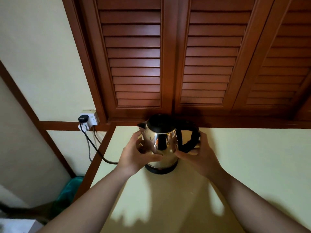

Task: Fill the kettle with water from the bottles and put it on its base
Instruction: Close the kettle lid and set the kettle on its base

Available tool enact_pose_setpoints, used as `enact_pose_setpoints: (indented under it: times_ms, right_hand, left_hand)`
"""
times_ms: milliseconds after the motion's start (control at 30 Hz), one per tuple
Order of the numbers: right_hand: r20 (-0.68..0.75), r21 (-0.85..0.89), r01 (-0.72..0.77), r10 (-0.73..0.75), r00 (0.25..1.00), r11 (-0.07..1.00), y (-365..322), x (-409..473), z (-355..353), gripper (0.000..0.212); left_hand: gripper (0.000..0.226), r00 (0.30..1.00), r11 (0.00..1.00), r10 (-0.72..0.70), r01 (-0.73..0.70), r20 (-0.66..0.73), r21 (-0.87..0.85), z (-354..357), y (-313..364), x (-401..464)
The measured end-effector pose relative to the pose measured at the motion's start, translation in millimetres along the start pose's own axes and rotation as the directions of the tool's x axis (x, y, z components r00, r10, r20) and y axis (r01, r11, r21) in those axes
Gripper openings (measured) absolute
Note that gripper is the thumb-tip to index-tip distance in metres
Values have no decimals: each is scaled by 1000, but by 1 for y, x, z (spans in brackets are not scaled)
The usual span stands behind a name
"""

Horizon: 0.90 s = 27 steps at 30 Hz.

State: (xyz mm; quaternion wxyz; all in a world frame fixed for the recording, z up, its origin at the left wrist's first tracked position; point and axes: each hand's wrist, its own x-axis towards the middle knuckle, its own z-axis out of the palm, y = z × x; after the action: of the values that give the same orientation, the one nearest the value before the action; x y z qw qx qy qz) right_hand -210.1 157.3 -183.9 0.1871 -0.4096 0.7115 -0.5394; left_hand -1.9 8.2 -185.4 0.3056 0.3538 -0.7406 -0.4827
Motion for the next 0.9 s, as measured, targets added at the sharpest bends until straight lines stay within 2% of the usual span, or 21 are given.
enact_pose_setpoints:
  times_ms: [100, 200, 300, 400, 600, 767, 900]
  right_hand:
    - [9, -27, 39, -39, 999, 999, -8, -15, -2, 84]
    - [-29, -120, 163, -168, 985, 979, -19, -23, -6, 85]
    - [-45, -288, 302, -327, 944, 909, -31, -24, -10, 91]
    - [0, -432, 379, -420, 908, 819, -47, -23, -13, 82]
    - [-51, -425, 322, -378, 925, 846, -54, -26, -9, 79]
    - [-28, -433, 321, -368, 929, 842, -58, -24, -6, 76]
    - [-26, -403, 310, -350, 936, 861, -57, -25, -9, 80]
  left_hand:
    - [96, 1000, 1000, 0, 0, -16, -10, -5, -3, -13]
    - [96, 1000, 1000, 14, -13, -11, 14, -8, -3, -25]
    - [104, 1000, 1000, 25, -25, -17, 4, -10, -5, -30]
    - [106, 999, 999, 34, -33, -20, 16, -10, -5, -31]
    - [97, 999, 998, 38, -37, -23, 55, -10, 1, -35]
    - [106, 999, 999, 21, -20, -26, 42, -11, 0, -34]
    - [109, 1000, 999, -15, 14, 27, 41, -14, -1, -32]
